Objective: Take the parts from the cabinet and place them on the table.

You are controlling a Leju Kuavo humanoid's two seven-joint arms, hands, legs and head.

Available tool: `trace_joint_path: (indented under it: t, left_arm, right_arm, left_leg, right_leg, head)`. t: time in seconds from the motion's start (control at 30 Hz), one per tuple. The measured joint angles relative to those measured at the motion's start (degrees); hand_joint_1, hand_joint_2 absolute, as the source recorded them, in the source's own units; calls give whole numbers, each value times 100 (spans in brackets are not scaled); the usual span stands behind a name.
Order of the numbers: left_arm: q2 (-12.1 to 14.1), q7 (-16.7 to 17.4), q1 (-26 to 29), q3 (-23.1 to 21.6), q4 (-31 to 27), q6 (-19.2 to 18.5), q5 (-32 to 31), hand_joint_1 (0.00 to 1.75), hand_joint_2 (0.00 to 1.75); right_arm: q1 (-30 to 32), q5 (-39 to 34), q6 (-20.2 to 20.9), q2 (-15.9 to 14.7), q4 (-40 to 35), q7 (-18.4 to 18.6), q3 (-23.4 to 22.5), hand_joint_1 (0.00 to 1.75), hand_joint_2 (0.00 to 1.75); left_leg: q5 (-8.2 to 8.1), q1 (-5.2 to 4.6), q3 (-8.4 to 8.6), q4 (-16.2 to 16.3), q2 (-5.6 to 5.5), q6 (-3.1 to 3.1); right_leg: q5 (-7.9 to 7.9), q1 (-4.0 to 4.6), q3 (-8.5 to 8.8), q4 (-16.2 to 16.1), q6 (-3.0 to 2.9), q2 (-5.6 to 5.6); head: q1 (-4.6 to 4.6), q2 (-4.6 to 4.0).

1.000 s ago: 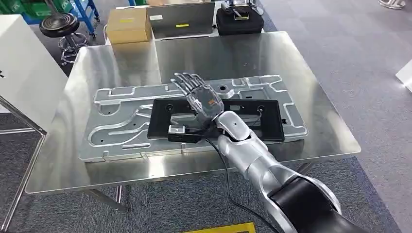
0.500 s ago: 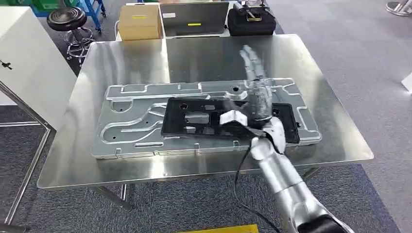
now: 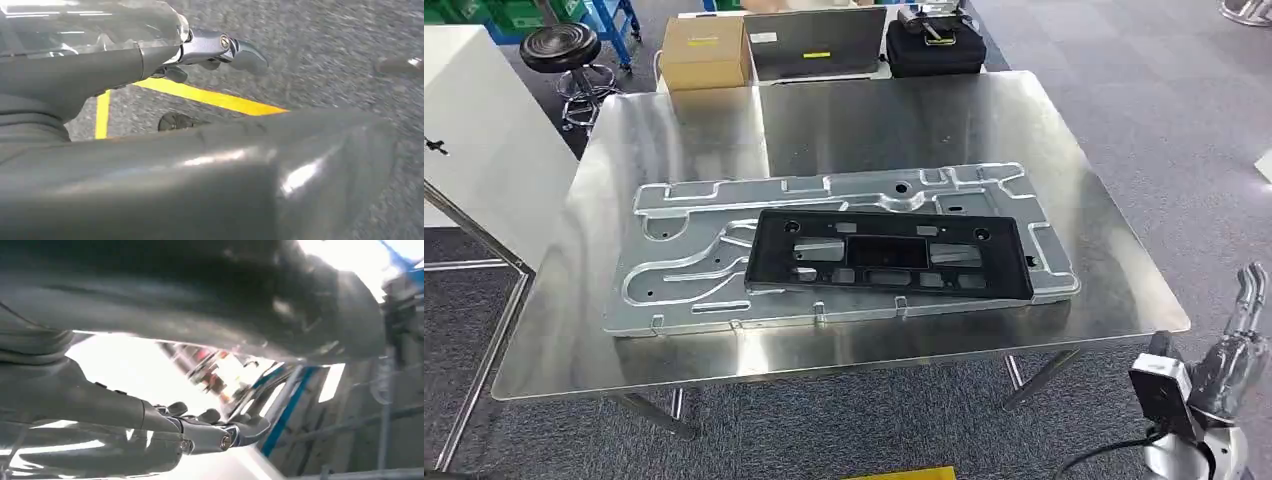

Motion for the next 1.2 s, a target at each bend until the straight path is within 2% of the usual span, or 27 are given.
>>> trace_joint_path:
  t: [0.1,0.17,0.2,0.23,0.3,0.33,0.37,0.4,0.47,0.5,0.53,0.63,0.67,0.7,0.73,0.8,0.83,0.87,0.9,0.93,0.97,1.0,1.03,1.1,1.13,1.17,1.2]
  left_arm:
    - [7,9,-42,2,0,-24,2,0,0]
    - [4,22,-60,4,0,-46,2,0,0]
    - [4,35,-78,4,0,-53,2,0,0]
    - [4,37,-84,4,0,-59,2,0,0]
    - [4,46,-80,4,0,-61,2,0,0]
    - [0,48,-74,4,0,-59,2,0,0]
    - [-2,55,-65,4,0,-61,2,0,0]
    - [-11,59,-58,2,0,-61,2,0,0]
    - [-37,83,-59,2,0,-61,2,0,0]
    - [-42,92,-63,2,0,-59,2,0,0]
    - [-46,99,-65,2,0,-57,2,0,0]
    - [-64,125,-63,4,0,-50,2,0,0]
    - [-70,125,-49,9,0,-50,2,0,0]
    - [-70,129,-44,11,0,-48,2,0,0]
    - [-74,136,-36,13,0,-44,2,0,0]
    - [-74,140,-40,15,0,-42,2,0,0]
    - [-74,142,-36,15,0,-42,2,0,0]
    - [-74,147,-29,17,0,-42,2,0,0]
    - [-77,149,-20,17,0,-42,2,0,0]
    - [-79,149,-15,17,0,-44,2,0,0]
    - [-81,147,-17,15,0,-46,2,0,0]
    - [-83,140,-26,15,0,-48,2,0,0]
    - [-83,138,-43,15,0,-48,2,0,0]
    - [-90,131,-41,13,0,-53,2,0,0]
    - [-92,138,-27,11,0,-53,2,0,0]
    - [-94,142,-13,9,0,-55,2,0,0]
    - [-114,147,-20,4,0,-61,2,0,0]
  right_arm:
    - [94,272,0,108,77,72,-253,0,0]
    - [150,448,98,158,190,168,-389,0,0]
    - [180,539,140,188,269,199,-454,0,0]
    - [198,615,175,206,373,208,-527,0,0]
    - [226,746,188,280,602,190,-648,0,0]
    - [248,801,190,331,720,164,-705,0,0]
    - [263,881,197,387,845,151,-774,0,0]
    - [261,948,214,429,962,158,-836,0,0]
    - [227,1151,208,492,1234,122,-983,0,0]
    - [197,1214,199,534,1400,68,-1070,0,0]
    - [166,1260,212,560,1553,55,-1140,0,0]
    - [100,1082,540,606,2115,24,-1356,0,0]
    - [97,919,601,610,2477,0,-1400,0,0]
    - [88,862,603,610,2718,-4,-1404,0,0]
    - [77,803,590,608,2957,-9,-1417,0,0]
    - [43,661,501,593,3684,-11,-1452,0,0]
    - [8,652,444,586,4082,4,-1473,0,0]
    - [-32,691,390,577,4483,91,-1517,0,0]
    - [-63,757,352,571,4887,200,-1561,0,0]
    - [-78,803,337,573,5171,284,-1592,0,0]
    - [-102,877,330,575,5476,416,-1612,0,0]
    - [-140,943,330,577,5751,536,-1625,0,0]
    - [-161,1009,334,593,5946,667,-1627,0,0]
    - [-205,1096,411,606,6344,997,-1655,0,0]
    - [-226,1118,455,628,6497,1177,-1677,0,0]
    - [-233,1133,509,650,6628,1325,-1706,0,0]
    - [-247,1135,566,661,6733,1483,-1736,0,0]
  left_leg:
    - [21,-45,-8,-40,3,61]
    - [135,8,7,-149,26,170]
    - [177,0,-3,-174,34,199]
    - [205,-2,-43,-178,35,237]
    - [265,-13,-132,-171,35,240]
    - [292,-13,-175,-169,35,236]
    - [320,-12,-214,-166,35,218]
    - [344,-9,-249,-158,35,204]
    - [383,4,-324,-110,34,154]
    - [399,-1,-348,-69,35,123]
    - [422,-9,-363,-76,26,78]
    - [512,3,-362,-95,20,-49]
    - [521,9,-397,-81,12,-95]
    - [302,26,-461,54,21,-105]
    - [-2,26,-547,315,22,-105]
    - [-639,17,-789,1199,22,-120]
    - [-782,14,-843,1556,22,-126]
    - [-751,13,-798,1677,22,-120]
    - [-592,10,-628,1554,22,-101]
    - [-397,2,-370,1232,22,-72]
    - [-217,-17,7,705,21,-25]
    - [-199,-53,397,159,15,41]
    - [-329,-84,634,-240,20,78]
    - [-291,-105,569,-265,21,85]
    - [-263,-122,555,-250,22,123]
    - [-180,-84,533,-310,26,167]
    - [-104,-60,498,-340,83,199]
  right_leg:
    - [42,-5,-34,5,117,51]
    - [29,-22,-46,29,186,65]
    - [-148,-34,-100,152,215,63]
    - [-451,-40,-230,474,236,68]
    - [-960,-58,-547,1369,285,67]
    - [-1048,-68,-620,1640,304,66]
    - [-995,-87,-561,1650,319,65]
    - [-844,-113,-381,1409,336,62]
    - [-453,-160,296,367,357,53]
    - [-504,-175,572,-109,344,56]
    - [-408,-102,537,-31,285,87]
    - [-387,-71,466,-46,150,92]
    - [-314,-108,429,-94,74,82]
    - [-258,-99,385,-95,28,56]
    - [-223,-94,322,-95,-20,54]
    - [-123,-61,195,-89,-50,42]
    - [-69,-39,123,-84,-58,41]
    - [-25,-21,60,-78,-62,40]
    - [17,0,-4,-66,-62,38]
    - [50,13,-64,-52,-60,35]
    - [91,26,-123,-32,-53,37]
    - [127,24,-152,-10,-46,40]
    - [155,63,-187,3,-12,46]
    - [233,25,-182,-11,61,39]
    - [281,10,-182,-27,94,39]
    - [325,40,-191,-36,142,46]
    - [179,2,-237,56,156,71]
  head:
    - [0,0]
    - [0,0]
    - [0,0]
    - [0,0]
    - [0,0]
    - [0,0]
    - [0,0]
    - [0,0]
    - [0,0]
    - [0,0]
    - [0,0]
    - [0,0]
    - [0,0]
    - [0,0]
    - [0,0]
    - [-2,0]
    - [0,0]
    - [-2,0]
    - [0,0]
    - [0,0]
    - [-2,0]
    - [-2,0]
    - [0,0]
    - [0,0]
    - [-2,0]
    - [0,0]
    - [-2,0]
